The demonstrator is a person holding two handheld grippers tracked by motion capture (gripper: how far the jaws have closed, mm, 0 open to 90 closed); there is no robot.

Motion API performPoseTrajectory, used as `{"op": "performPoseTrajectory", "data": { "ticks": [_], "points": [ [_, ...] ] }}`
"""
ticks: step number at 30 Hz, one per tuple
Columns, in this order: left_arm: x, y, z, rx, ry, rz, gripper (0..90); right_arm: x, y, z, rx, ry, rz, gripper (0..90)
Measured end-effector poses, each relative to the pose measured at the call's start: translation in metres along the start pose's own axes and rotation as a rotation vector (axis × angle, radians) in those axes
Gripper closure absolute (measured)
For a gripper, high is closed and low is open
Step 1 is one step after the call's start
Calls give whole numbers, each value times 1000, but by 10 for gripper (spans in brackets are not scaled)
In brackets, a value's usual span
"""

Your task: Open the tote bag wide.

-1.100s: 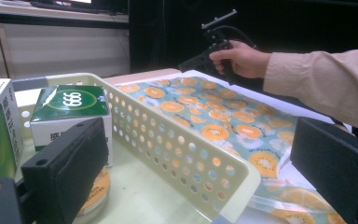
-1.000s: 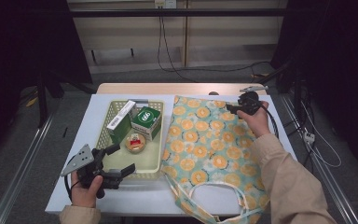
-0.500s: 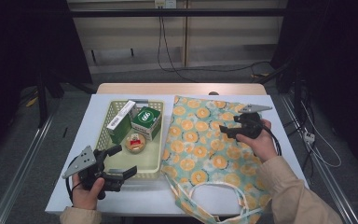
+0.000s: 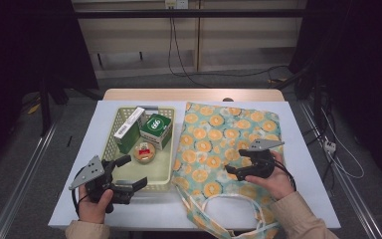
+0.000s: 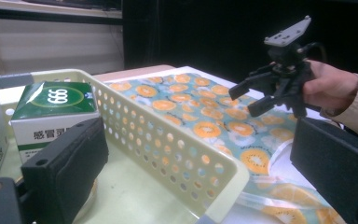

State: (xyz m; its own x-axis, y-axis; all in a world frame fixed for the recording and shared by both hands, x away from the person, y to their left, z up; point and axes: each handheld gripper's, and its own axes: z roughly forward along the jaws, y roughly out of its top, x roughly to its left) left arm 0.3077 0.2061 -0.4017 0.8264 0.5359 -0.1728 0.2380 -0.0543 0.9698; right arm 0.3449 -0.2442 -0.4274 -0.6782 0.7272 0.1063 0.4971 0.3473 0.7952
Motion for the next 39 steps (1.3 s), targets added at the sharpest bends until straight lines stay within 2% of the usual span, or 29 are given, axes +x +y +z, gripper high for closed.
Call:
{"op": "performPoseTrajectory", "data": {
  "ticks": [3, 5, 8, 10, 12, 14, 16, 19, 22, 26, 29, 33, 34, 39],
  "points": [
    [-1, 0, 0, -3, 1, 1, 37, 6, -1, -1, 2, 67, 3, 239],
    [0, 1, -2, -7, 0, 2, 37, 11, -3, -1, -3, 81, 2, 283],
    [3, -1, -3, -16, 7, -18, 37, 20, -8, 1, 18, 115, -45, 379],
    [3, -1, -3, -14, 10, -19, 37, 25, -11, 2, 17, 120, -73, 416],
    [2, -1, -2, -12, 5, -17, 37, 30, -14, 2, 1, 147, -104, 470],
    [1, -1, -1, -6, 2, -10, 37, 31, -16, 3, 6, 152, -116, 479],
    [1, -1, -1, -8, 2, -9, 37, 35, -19, 5, 32, 178, -120, 477],
    [1, -1, -1, -9, 2, -10, 37, 42, -23, 8, 58, 194, -130, 473],
    [2, -2, -1, -7, 4, -16, 37, 49, -27, 12, 83, 216, -168, 461],
    [1, -1, -1, -6, 2, -8, 37, 53, -29, 18, 104, 230, -202, 445],
    [1, -2, -1, -5, 3, -14, 37, 54, -30, 20, 115, 216, -218, 459],
    [2, -1, -1, -4, 5, -14, 37, 54, -30, 23, 116, 198, -239, 576],
    [2, -1, -1, -5, 4, -11, 37, 54, -30, 23, 116, 198, -239, 576],
    [0, -1, 1, -3, 3, -12, 37, 52, -30, 26, 106, 218, -220, 781]
  ]
}}
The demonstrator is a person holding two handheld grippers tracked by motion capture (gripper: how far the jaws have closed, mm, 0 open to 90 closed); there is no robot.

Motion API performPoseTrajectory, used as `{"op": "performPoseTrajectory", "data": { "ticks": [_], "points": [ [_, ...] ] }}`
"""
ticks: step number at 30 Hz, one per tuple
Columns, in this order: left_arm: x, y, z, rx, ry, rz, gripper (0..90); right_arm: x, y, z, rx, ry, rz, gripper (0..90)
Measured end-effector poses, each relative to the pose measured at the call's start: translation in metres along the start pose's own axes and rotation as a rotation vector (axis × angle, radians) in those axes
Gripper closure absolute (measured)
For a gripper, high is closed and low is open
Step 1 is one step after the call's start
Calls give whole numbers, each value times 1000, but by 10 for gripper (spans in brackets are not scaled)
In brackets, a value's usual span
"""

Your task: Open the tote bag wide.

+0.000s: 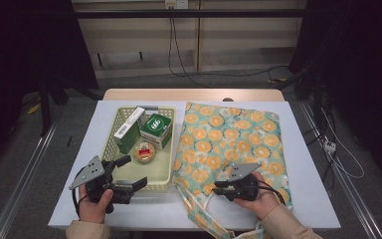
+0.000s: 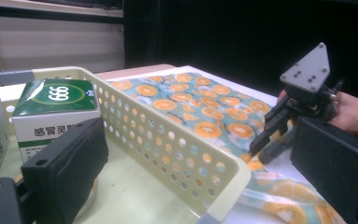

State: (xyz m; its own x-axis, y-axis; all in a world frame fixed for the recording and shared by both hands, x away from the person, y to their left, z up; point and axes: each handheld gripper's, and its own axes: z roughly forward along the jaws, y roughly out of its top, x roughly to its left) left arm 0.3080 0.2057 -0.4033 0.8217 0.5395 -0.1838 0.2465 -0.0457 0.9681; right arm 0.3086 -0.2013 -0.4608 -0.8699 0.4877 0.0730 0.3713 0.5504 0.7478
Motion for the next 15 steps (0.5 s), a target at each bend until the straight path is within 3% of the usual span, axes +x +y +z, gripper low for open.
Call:
{"op": "performPoseTrajectory", "data": {
  "ticks": [5, 15],
  "points": [
    [-2, 1, 1, 2, -3, 6, 37, -4, 2, 2, -2, -2, 29, 900],
    [0, 0, 0, 6, 2, 9, 37, -10, 9, 5, -29, 1, 72, 900]
  ]
}}
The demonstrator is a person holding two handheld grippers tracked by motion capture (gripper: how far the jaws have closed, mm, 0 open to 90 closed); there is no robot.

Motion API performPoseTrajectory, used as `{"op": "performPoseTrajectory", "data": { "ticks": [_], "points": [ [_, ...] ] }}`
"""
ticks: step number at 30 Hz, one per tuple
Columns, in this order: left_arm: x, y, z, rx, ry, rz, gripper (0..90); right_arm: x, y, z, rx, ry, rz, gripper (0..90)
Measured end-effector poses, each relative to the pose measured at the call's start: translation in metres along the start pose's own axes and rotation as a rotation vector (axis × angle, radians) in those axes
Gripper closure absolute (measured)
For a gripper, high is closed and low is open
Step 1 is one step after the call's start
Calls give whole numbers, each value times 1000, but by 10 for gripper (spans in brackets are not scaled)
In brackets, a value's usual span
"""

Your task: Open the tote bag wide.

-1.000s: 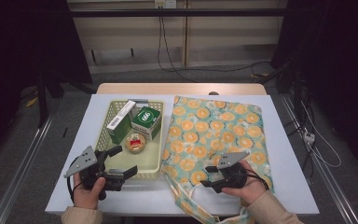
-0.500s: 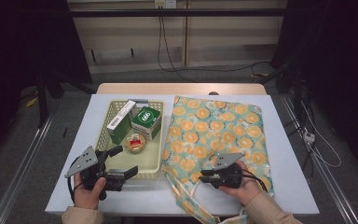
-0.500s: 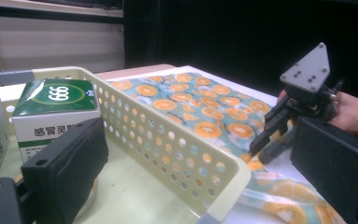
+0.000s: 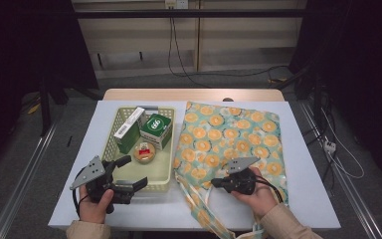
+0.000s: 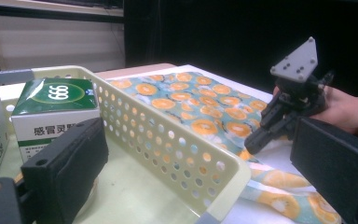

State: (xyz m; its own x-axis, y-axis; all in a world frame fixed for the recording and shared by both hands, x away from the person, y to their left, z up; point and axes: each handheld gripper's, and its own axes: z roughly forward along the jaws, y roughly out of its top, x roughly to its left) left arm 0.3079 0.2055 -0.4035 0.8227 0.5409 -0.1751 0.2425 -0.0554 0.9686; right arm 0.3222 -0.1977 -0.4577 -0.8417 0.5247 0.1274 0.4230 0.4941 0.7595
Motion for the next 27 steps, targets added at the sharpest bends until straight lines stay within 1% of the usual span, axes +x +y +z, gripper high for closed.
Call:
{"op": "performPoseTrajectory", "data": {
  "ticks": [1, 5, 7, 8, 10, 11, 14, 15, 19, 23, 26, 27],
  "points": [
    [0, 0, 0, 0, -2, -2, 37, -1, 2, 1, -9, -5, 6, 900],
    [-1, 0, 1, 4, -2, 1, 37, -6, 8, 4, 2, -29, -1, 900],
    [-1, 0, 1, 4, 0, 1, 37, -10, 9, 5, -9, -34, 15, 900],
    [-1, 0, 1, 4, 1, -1, 37, -14, 10, 5, -13, -42, 19, 900],
    [-1, 0, 1, 6, 1, 1, 37, -20, 11, 6, -21, -44, 46, 900],
    [-2, 0, 1, 7, 0, 3, 37, -23, 12, 7, -20, -57, 49, 900],
    [-2, 0, 1, 7, 1, 6, 37, -31, 14, 11, -24, -72, 71, 900],
    [-2, 0, 2, 9, 1, 6, 37, -33, 15, 12, -21, -76, 75, 900],
    [-3, 0, 3, 11, 0, 3, 37, -46, 25, 12, -31, -120, 79, 900],
    [-3, 0, 3, 15, -4, 6, 37, -58, 34, 13, -31, -151, 96, 900],
    [-2, 0, 3, 14, -3, 5, 37, -66, 38, 15, -39, -171, 113, 900],
    [-2, 0, 3, 14, -3, 6, 37, -68, 40, 16, -44, -168, 123, 900]
  ]
}}
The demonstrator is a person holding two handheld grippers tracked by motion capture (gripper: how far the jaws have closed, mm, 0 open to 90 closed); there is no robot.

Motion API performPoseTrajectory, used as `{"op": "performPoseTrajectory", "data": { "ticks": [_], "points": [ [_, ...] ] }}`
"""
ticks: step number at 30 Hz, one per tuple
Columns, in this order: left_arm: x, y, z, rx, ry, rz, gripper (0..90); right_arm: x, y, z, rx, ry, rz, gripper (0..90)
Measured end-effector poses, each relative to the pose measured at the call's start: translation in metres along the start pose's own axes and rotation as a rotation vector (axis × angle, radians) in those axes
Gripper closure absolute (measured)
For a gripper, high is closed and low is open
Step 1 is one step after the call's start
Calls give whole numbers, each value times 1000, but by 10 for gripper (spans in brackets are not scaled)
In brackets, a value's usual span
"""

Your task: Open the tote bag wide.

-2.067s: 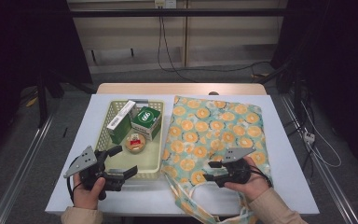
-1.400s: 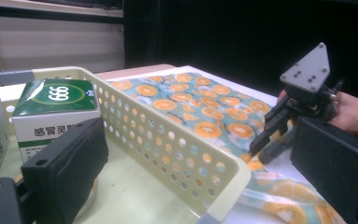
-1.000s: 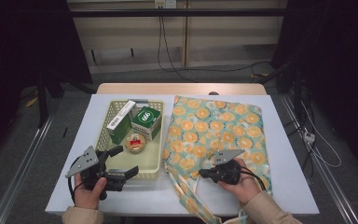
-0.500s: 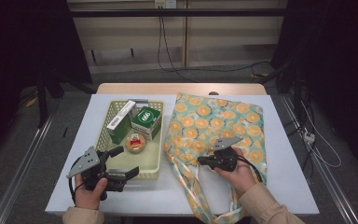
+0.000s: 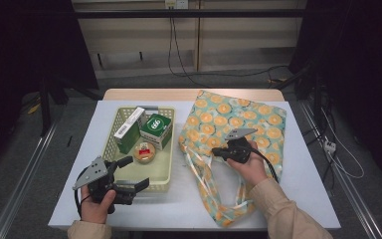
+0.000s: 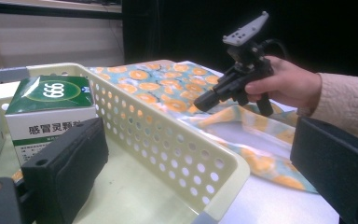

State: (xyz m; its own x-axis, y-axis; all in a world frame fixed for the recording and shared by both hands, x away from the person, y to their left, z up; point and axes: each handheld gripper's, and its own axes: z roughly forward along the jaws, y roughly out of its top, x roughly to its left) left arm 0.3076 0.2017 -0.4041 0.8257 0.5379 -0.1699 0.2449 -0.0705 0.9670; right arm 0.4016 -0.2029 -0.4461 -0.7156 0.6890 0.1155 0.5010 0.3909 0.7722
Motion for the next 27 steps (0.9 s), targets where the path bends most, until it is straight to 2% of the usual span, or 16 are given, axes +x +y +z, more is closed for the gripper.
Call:
{"op": "performPoseTrajectory", "data": {
  "ticks": [5, 13, 17, 20, 27],
  "points": [
    [0, 0, 0, 0, -1, 1, 37, 0, 8, 9, 6, -17, -4, 900],
    [1, 0, -1, 2, -1, 0, 37, -4, 17, 19, 2, -48, 33, 900],
    [1, 0, -1, 6, -2, 3, 37, -6, 21, 23, -1, -48, 33, 900],
    [1, 0, -1, 2, -1, 3, 37, -4, 24, 27, -6, -34, 41, 900],
    [2, 0, -1, 8, -1, 8, 37, 3, 23, 35, 11, -19, 22, 900]
  ]
}}
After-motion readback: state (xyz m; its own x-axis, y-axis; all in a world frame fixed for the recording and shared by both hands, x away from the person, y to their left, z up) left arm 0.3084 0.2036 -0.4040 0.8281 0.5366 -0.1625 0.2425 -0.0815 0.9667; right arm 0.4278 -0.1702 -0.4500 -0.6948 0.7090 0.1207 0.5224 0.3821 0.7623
